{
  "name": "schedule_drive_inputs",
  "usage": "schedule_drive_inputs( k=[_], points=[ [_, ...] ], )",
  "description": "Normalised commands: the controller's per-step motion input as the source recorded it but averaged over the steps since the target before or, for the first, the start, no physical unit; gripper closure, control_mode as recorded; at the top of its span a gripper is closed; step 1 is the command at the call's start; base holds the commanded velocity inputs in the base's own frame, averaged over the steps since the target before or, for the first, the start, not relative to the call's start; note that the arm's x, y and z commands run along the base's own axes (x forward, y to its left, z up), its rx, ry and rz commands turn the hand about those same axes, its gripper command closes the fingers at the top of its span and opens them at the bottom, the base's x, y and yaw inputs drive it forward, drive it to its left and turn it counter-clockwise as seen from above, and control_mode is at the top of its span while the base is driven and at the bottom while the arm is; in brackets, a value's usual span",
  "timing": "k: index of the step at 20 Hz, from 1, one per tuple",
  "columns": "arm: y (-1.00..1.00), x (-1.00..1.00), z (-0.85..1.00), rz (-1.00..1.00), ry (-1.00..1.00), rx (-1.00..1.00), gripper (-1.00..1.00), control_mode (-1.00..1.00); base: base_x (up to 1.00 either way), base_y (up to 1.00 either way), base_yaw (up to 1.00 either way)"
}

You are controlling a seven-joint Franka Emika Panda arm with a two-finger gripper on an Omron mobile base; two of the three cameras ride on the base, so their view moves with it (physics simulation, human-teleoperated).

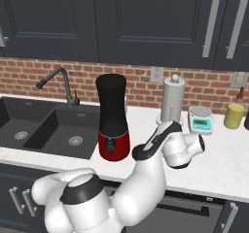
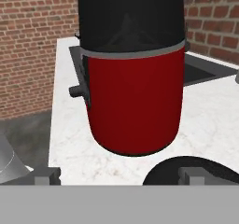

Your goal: Close the lid blender by securely placing the lid on top.

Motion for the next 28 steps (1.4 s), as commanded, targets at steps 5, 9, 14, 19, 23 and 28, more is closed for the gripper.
schedule_drive_inputs(
  k=[5, 9, 14, 19, 23, 28],
  points=[
    [0.0, 0.13, -0.18, 0.02, 0.0, 0.0, -1.0, -1.0, 0.0, 0.0, 0.0],
    [0.03, 0.25, -0.13, 0.0, 0.0, 0.0, -1.0, -1.0, 0.0, 0.0, 0.0],
    [0.01, 0.33, -0.12, 0.0, 0.0, 0.0, -1.0, -1.0, 0.0, 0.0, 0.0],
    [0.0, 0.33, -0.16, 0.0, 0.0, 0.0, -1.0, -1.0, 0.0, 0.0, 0.0],
    [-0.01, 0.2, -0.28, 0.01, 0.0, 0.0, -1.0, -1.0, 0.0, 0.0, 0.0],
    [-0.04, 0.21, -0.22, 0.03, 0.0, 0.0, -1.0, -1.0, 0.0, 0.0, 0.0]
  ],
)
